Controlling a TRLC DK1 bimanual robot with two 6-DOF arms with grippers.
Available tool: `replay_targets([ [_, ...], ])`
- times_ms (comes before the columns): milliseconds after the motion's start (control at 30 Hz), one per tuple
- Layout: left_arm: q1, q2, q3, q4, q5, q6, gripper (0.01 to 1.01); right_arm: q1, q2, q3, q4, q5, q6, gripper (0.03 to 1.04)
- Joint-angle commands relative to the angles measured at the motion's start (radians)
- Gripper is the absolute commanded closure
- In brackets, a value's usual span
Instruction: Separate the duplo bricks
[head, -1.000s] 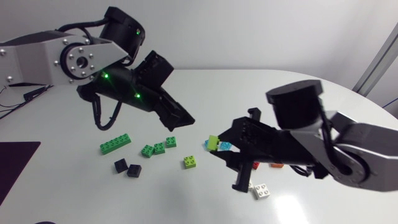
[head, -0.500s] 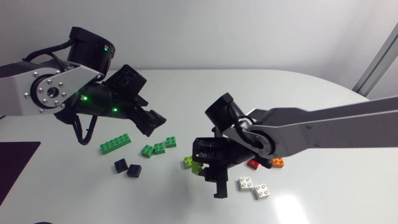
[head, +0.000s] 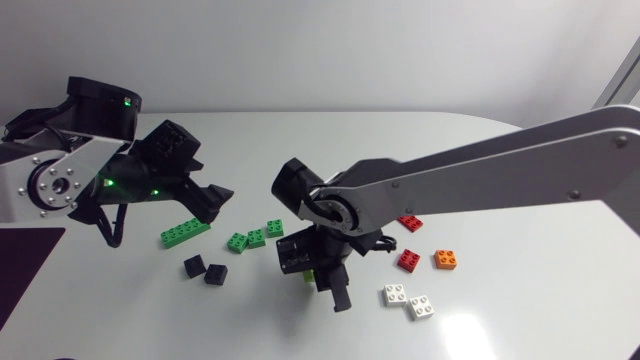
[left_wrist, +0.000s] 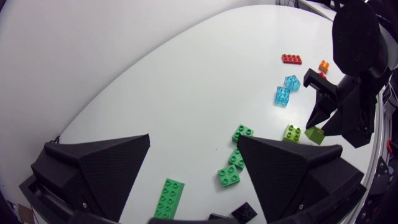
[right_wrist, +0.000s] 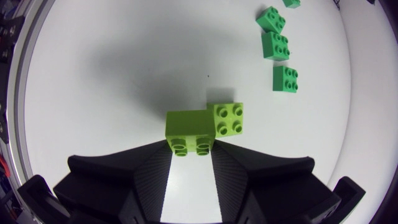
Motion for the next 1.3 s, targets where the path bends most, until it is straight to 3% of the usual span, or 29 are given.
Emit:
replay_targets([
  [0,0.018,-0.016,-0.039,0.011,-0.001,0.035,0.051,0.023,0.040,0.022,-0.040,0.046,-0.053,0.81],
  [400,0.051,-0.029,-0.077,0.056,-0.001,0.061,0.051,0.089,0.144,0.129,-0.135,0.222,-0.102,0.80],
  [467,0.057,-0.033,-0.082,0.056,0.000,0.064,0.051,0.094,0.172,0.149,-0.155,0.239,-0.100,0.76],
  [967,0.086,-0.047,-0.103,0.056,0.008,0.085,0.051,0.126,0.177,0.132,-0.209,0.253,-0.079,0.76],
  [1100,0.086,-0.050,-0.109,0.056,0.008,0.085,0.051,0.134,0.183,0.135,-0.210,0.264,-0.076,0.56],
  [1200,0.086,-0.056,-0.114,0.056,0.008,0.088,0.051,0.139,0.184,0.138,-0.213,0.268,-0.076,0.36],
  [1267,0.087,-0.062,-0.119,0.056,0.008,0.091,0.051,0.142,0.184,0.138,-0.213,0.271,-0.074,0.28],
])
